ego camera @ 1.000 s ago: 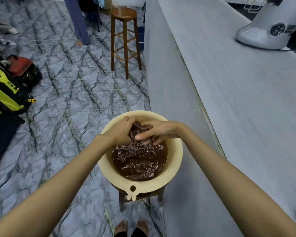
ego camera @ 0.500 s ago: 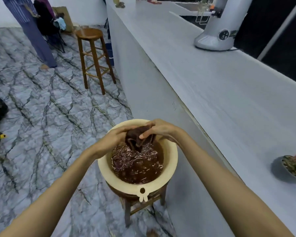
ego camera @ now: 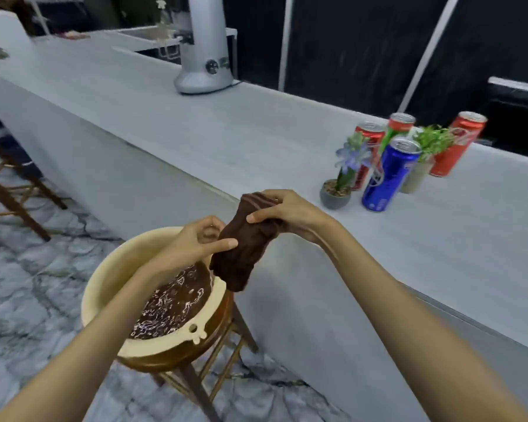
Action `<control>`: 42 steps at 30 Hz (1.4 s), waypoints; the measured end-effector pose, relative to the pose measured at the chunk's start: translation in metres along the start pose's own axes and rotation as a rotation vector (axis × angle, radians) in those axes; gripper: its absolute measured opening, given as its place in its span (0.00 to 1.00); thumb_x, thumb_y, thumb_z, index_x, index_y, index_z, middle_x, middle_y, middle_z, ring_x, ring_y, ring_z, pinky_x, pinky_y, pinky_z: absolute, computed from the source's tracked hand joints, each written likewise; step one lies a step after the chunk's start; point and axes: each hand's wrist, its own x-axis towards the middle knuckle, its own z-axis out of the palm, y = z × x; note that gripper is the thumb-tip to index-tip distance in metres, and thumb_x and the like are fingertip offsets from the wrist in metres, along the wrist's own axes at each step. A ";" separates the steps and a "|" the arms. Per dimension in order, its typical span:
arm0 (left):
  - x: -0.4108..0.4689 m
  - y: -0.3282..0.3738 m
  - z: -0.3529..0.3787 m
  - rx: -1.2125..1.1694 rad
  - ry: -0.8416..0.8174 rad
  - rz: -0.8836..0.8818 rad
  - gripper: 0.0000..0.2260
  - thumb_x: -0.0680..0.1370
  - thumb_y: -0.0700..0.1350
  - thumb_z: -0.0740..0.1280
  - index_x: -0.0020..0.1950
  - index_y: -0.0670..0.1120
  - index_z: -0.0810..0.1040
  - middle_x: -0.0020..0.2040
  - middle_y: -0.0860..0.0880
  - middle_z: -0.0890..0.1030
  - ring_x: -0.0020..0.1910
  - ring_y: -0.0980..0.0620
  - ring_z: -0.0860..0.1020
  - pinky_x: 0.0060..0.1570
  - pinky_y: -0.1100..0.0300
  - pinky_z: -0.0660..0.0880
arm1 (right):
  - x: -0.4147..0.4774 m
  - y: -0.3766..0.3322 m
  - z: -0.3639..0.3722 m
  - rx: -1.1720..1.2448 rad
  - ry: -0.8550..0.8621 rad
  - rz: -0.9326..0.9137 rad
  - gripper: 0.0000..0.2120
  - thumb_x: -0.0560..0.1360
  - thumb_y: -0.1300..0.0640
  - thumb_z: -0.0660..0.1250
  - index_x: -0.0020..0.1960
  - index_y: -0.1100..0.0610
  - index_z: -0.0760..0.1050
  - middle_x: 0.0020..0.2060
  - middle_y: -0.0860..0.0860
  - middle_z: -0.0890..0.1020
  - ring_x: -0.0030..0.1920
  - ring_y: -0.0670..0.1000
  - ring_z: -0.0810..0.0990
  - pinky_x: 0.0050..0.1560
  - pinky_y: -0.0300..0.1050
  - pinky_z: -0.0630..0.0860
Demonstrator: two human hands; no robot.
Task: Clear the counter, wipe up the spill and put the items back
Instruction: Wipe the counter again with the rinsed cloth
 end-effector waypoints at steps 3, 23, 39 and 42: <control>0.028 0.026 0.066 0.015 -0.189 -0.005 0.12 0.65 0.50 0.72 0.46 0.49 0.78 0.44 0.49 0.82 0.44 0.52 0.81 0.45 0.59 0.76 | -0.052 0.018 -0.064 0.044 0.217 0.047 0.12 0.66 0.62 0.73 0.49 0.56 0.78 0.45 0.55 0.81 0.47 0.54 0.79 0.45 0.46 0.78; 0.103 0.087 0.468 0.452 -0.281 0.226 0.14 0.70 0.42 0.72 0.55 0.46 0.78 0.52 0.46 0.81 0.47 0.53 0.77 0.49 0.66 0.70 | -0.285 0.158 -0.345 -0.201 0.836 0.333 0.20 0.69 0.63 0.71 0.60 0.58 0.73 0.60 0.58 0.75 0.57 0.56 0.75 0.46 0.43 0.75; 0.130 0.033 0.341 0.912 -0.153 0.437 0.19 0.79 0.38 0.55 0.71 0.44 0.64 0.72 0.46 0.66 0.73 0.50 0.60 0.72 0.59 0.48 | -0.171 0.185 -0.231 -0.874 0.826 0.265 0.32 0.79 0.44 0.49 0.75 0.61 0.46 0.76 0.60 0.48 0.76 0.57 0.43 0.74 0.53 0.35; 0.129 0.023 0.322 0.966 -0.196 0.445 0.21 0.80 0.41 0.54 0.73 0.44 0.58 0.74 0.48 0.60 0.74 0.55 0.54 0.72 0.58 0.46 | -0.168 0.181 -0.183 -0.902 0.688 0.078 0.32 0.78 0.42 0.50 0.76 0.57 0.49 0.76 0.59 0.51 0.76 0.56 0.45 0.75 0.54 0.36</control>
